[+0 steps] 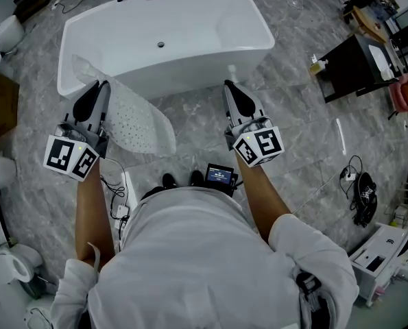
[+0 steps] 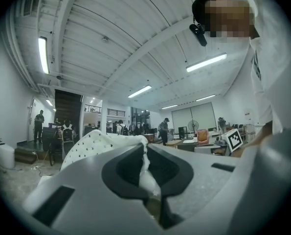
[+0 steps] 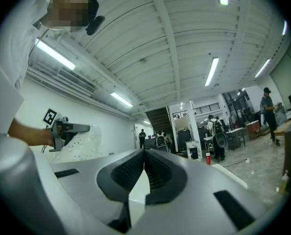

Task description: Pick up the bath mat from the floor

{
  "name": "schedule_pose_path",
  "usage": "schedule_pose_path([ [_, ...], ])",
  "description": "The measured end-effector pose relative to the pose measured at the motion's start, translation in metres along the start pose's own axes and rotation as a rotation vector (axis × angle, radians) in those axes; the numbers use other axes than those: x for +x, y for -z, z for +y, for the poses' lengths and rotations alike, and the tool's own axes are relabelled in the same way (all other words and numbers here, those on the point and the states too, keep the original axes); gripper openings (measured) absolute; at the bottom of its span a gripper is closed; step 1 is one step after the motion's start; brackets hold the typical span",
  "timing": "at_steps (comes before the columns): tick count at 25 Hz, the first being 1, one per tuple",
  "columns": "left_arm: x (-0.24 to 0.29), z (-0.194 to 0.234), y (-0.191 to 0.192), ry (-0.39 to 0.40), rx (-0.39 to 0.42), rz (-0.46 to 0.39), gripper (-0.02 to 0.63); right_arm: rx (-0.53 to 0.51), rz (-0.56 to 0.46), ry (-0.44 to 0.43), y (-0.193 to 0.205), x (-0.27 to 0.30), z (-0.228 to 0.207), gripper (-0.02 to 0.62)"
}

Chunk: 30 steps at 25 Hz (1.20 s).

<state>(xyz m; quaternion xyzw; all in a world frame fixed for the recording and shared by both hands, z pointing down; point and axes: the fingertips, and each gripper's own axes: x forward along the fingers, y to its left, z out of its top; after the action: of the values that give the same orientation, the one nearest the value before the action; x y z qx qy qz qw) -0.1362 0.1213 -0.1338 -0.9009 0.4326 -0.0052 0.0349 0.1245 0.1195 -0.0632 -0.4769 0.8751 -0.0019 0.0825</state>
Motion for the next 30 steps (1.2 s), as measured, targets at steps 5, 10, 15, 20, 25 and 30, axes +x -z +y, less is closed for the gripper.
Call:
schedule_pose_path([
  [5, -0.004, -0.004, 0.003, 0.010, -0.003, 0.010, 0.023, 0.018, 0.005, -0.010, 0.005, -0.003, 0.005, 0.029],
  [10, -0.005, -0.008, 0.007, 0.020, -0.020, 0.019, 0.023, 0.011, 0.014, 0.006, 0.008, -0.009, 0.003, 0.029],
  [15, -0.011, -0.014, 0.010, 0.020, -0.034, 0.022, 0.023, 0.008, 0.015, 0.018, 0.010, -0.019, -0.001, 0.029],
  [20, -0.009, -0.020, 0.009, 0.024, -0.035, 0.025, 0.023, 0.022, 0.014, 0.015, 0.013, -0.025, -0.005, 0.028],
  [25, -0.006, -0.032, 0.004, 0.029, -0.036, 0.020, 0.023, 0.032, 0.012, 0.003, 0.016, -0.031, -0.010, 0.028],
  [30, 0.003, -0.044, 0.005, 0.017, -0.044, 0.032, 0.023, 0.049, 0.004, 0.002, 0.018, -0.044, -0.022, 0.028],
])
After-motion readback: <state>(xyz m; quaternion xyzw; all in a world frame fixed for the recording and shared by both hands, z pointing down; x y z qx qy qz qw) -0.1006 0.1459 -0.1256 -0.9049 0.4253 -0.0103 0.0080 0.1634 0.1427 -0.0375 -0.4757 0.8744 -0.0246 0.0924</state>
